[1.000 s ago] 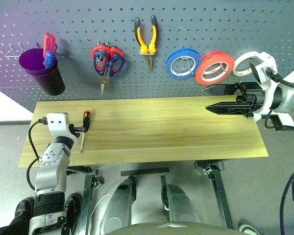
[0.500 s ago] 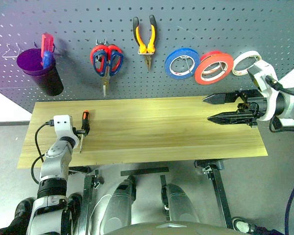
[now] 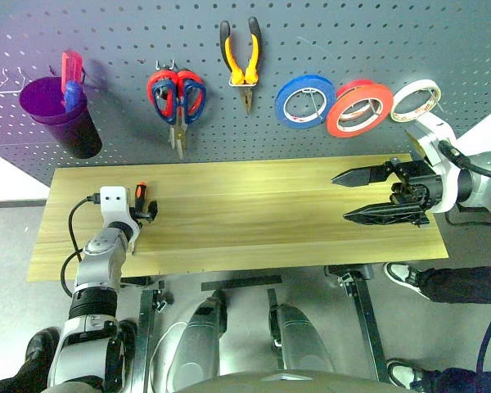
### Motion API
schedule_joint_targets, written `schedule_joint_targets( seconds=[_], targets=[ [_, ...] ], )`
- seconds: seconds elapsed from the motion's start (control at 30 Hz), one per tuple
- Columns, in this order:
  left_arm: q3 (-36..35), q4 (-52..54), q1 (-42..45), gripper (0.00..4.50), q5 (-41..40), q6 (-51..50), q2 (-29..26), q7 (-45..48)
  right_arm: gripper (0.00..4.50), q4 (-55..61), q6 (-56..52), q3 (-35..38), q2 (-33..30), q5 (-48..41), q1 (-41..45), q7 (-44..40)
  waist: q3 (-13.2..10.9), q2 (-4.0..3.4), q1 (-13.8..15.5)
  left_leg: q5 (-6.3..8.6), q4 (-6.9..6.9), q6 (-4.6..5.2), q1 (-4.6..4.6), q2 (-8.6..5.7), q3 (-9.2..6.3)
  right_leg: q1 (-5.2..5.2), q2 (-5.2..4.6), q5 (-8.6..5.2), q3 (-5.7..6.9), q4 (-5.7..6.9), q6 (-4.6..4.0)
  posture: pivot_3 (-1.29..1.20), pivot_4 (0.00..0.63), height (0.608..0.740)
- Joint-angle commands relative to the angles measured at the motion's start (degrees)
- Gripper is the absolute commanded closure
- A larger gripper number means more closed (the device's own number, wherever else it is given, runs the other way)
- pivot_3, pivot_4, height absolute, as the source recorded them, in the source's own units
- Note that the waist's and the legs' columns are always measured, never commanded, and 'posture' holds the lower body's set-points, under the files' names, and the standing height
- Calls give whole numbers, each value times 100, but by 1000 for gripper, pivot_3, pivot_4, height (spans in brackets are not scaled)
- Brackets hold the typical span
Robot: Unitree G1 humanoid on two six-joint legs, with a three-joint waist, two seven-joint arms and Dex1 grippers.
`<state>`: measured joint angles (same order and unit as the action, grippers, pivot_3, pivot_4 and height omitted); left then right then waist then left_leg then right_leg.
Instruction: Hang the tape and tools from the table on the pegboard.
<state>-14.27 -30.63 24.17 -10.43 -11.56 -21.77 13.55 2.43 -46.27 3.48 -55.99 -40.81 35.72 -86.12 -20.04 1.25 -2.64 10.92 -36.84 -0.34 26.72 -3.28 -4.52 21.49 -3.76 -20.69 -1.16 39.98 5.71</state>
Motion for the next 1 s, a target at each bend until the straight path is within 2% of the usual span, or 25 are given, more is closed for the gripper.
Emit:
schedule_joint_targets(
  seconds=[0.03, 0.3, 0.5, 0.9, 1.0],
  targets=[
    [12, -119, 65, 32, 90, 184, -69, -2, 0, 51, -28, 261, -64, -192, 95, 2, -20, 3, 1, 0, 0, 0, 1, 0, 0, 0, 0, 0, 0, 0, 0, -94, 403, 740],
    [117, -460, 237, 32, 182, 284, 3, 6, 0, 32, -684, 726, 92, -961, 624, 382, -110, 2, -13, 1, 0, 1, 14, 0, 0, 13, -1, 0, 2, -2, 0, -104, 416, 740],
    [163, -692, 405, 32, 182, 397, 7, 25, 0, 351, -1081, 990, 231, -1552, 850, 815, -123, 2, -12, 0, -11, 1, 75, -1, 1, 69, -1, 2, 5, 4, 2, -122, 425, 740],
    [268, -993, 486, 32, 298, 541, 17, -3, 0, 484, -1012, 915, 197, -1596, 659, 1037, -157, 10, -26, 0, -9, 2, 76, 0, 3, 73, -1, 2, 4, 6, 3, -124, 444, 740],
    [190, -997, 482, 562, 211, 564, 40, 17, 0, 487, -1054, 885, 180, -1609, 653, 1039, -162, 10, -41, 0, -9, 2, 76, 0, 4, 73, -2, 2, 3, 6, 3, -122, 449, 740]
  ],
)
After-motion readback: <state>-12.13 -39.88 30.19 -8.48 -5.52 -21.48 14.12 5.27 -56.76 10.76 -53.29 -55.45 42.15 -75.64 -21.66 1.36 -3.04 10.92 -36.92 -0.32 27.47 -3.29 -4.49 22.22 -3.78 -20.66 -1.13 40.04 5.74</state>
